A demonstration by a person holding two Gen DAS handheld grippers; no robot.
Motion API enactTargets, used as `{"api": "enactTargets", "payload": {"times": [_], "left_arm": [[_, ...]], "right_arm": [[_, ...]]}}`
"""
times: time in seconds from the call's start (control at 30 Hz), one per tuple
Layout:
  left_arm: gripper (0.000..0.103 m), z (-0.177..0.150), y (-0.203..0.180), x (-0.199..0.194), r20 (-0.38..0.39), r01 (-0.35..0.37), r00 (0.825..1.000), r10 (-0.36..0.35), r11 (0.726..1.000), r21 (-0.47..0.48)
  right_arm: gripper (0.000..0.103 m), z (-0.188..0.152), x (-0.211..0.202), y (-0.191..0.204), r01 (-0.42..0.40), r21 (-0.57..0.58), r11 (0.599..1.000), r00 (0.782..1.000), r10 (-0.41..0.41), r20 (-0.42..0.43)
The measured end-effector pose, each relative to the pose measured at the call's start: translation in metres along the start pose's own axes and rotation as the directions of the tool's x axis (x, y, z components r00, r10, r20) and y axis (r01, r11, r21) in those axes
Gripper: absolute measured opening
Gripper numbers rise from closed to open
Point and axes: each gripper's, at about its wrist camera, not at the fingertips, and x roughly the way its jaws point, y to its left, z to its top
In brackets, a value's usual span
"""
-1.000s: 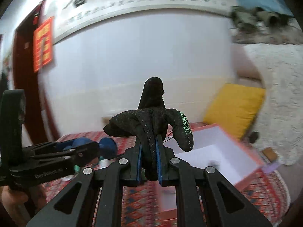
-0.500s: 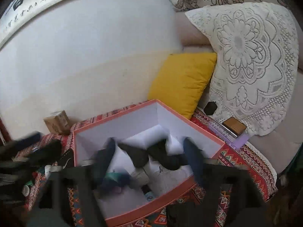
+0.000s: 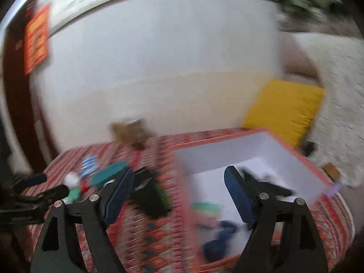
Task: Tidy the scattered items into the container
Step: 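Move both grippers back over the remaining items on the cloth, then grasp the white pill bottle with the right gripper while the left gripper grasps the white round lid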
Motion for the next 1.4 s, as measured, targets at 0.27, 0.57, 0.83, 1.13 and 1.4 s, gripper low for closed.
{"api": "enactTargets", "payload": {"times": [0.27, 0.57, 0.83, 1.13, 1.4], "left_arm": [[0.102, -0.062, 0.122, 0.025, -0.143, -0.171, 0.978, 0.151, 0.975, -0.139], [0.102, -0.074, 0.144, 0.089, -0.209, -0.190, 0.966, 0.151, 0.965, -0.180], [0.102, -0.076, 0.165, 0.119, -0.241, -0.223, 0.956, 0.169, 0.951, -0.216], [0.102, -0.087, 0.176, 0.141, -0.269, -0.269, 0.940, 0.211, 0.943, -0.198], [0.102, -0.080, 0.178, 0.157, -0.232, -0.257, 0.949, 0.211, 0.948, -0.189]], "right_arm": [[0.085, -0.049, 0.076, 0.103, -0.177, -0.098, 0.979, 0.962, 0.151, -0.229], [0.085, -0.082, 0.154, 0.120, -0.158, -0.155, 0.975, 0.923, 0.090, -0.374], [0.085, -0.082, 0.221, 0.147, -0.162, -0.202, 0.966, 0.915, 0.071, -0.397], [0.065, -0.083, 0.298, 0.180, -0.177, -0.255, 0.951, 0.896, 0.049, -0.442], [0.045, -0.091, 0.274, 0.175, -0.245, -0.251, 0.937, 0.863, 0.093, -0.496]]}}
